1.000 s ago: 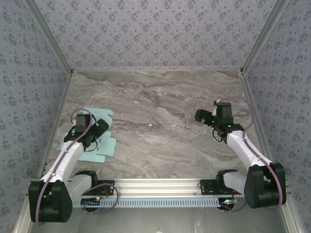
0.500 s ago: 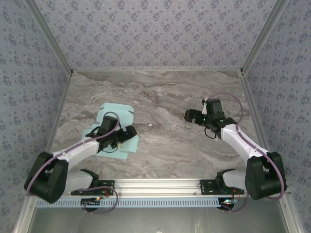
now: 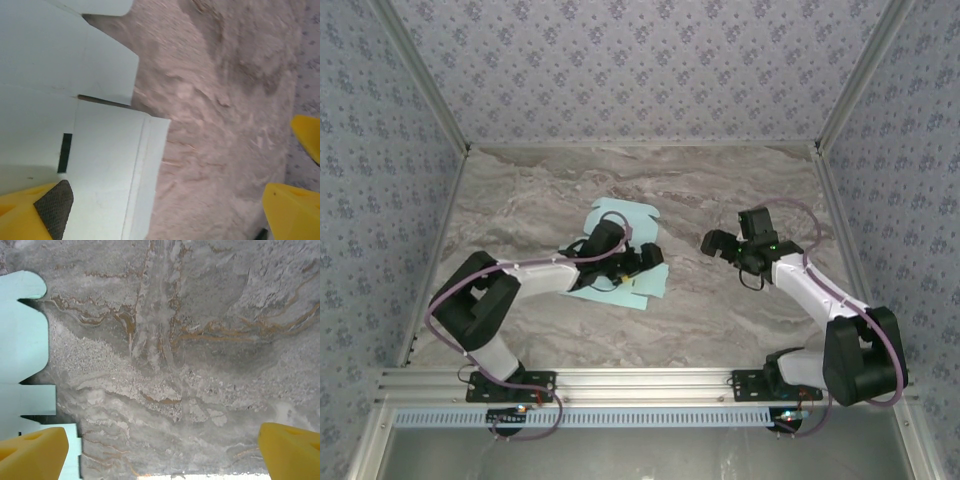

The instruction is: Fold the paper box

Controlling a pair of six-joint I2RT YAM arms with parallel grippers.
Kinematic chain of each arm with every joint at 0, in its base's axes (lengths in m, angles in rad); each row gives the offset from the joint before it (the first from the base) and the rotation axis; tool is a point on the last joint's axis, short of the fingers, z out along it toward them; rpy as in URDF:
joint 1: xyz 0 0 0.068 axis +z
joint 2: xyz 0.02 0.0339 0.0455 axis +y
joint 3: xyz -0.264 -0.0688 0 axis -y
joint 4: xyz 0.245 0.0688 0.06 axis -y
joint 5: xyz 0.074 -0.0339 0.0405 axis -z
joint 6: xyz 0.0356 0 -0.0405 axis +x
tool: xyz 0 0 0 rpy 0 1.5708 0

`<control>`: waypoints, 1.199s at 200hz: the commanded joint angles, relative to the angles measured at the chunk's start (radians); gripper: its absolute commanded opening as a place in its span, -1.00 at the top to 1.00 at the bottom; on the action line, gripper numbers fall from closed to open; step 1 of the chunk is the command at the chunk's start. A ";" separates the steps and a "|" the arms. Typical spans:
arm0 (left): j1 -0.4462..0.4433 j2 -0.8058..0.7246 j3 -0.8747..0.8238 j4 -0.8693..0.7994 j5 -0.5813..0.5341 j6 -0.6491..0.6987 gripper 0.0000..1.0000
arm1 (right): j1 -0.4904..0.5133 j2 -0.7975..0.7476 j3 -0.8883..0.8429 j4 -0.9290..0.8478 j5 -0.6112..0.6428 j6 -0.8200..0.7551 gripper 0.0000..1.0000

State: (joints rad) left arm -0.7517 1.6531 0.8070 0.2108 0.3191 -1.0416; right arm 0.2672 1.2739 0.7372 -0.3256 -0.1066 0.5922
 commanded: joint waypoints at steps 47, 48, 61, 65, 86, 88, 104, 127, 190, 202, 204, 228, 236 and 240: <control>0.092 -0.294 0.004 -0.222 -0.080 0.096 -0.99 | 0.193 0.159 0.162 -0.056 -0.082 0.177 -0.91; 0.097 -0.300 0.004 -0.230 -0.088 0.100 -0.99 | 0.198 0.163 0.168 -0.056 -0.079 0.183 -0.91; 0.156 -0.376 -0.003 -0.323 -0.142 0.149 -0.99 | 0.277 0.204 0.233 -0.071 -0.011 0.232 -0.91; 0.175 -0.396 -0.004 -0.349 -0.150 0.163 -0.99 | 0.300 0.218 0.259 -0.099 0.038 0.250 -0.91; 0.273 -0.477 -0.008 -0.472 -0.202 0.248 -0.99 | 0.437 0.329 0.435 -0.316 0.292 0.307 -0.91; 0.283 -0.486 -0.008 -0.485 -0.210 0.257 -0.99 | 0.448 0.340 0.444 -0.328 0.305 0.306 -0.91; 0.359 -0.537 -0.020 -0.562 -0.244 0.316 -0.99 | 0.524 0.423 0.552 -0.390 0.339 0.304 -0.91; 0.458 -0.603 -0.070 -0.600 -0.269 0.360 -0.99 | 0.592 0.516 0.616 -0.402 0.316 0.328 -0.89; 0.505 -0.561 -0.136 -0.583 -0.280 0.379 -0.98 | 0.594 0.705 0.707 -0.653 0.486 0.245 -0.90; 0.505 -0.534 -0.135 -0.568 -0.253 0.386 -0.99 | 0.584 0.709 0.681 -0.659 0.498 0.237 -0.90; 0.505 -0.528 -0.135 -0.565 -0.246 0.390 -0.99 | 0.581 0.709 0.675 -0.660 0.499 0.237 -0.90; 0.464 -0.472 -0.129 -0.511 -0.170 0.432 -0.98 | 0.524 0.671 0.598 -0.664 0.505 0.231 -0.92; 0.433 -0.457 -0.126 -0.500 -0.182 0.439 -0.98 | 0.503 0.647 0.569 -0.657 0.505 0.214 -0.92; 0.417 -0.445 -0.122 -0.496 -0.189 0.442 -0.98 | 0.493 0.632 0.557 -0.655 0.508 0.207 -0.92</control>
State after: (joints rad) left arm -0.2703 1.1687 0.6750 -0.3370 0.0902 -0.6533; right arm 0.8238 1.9671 1.3724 -0.9062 0.3477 0.8349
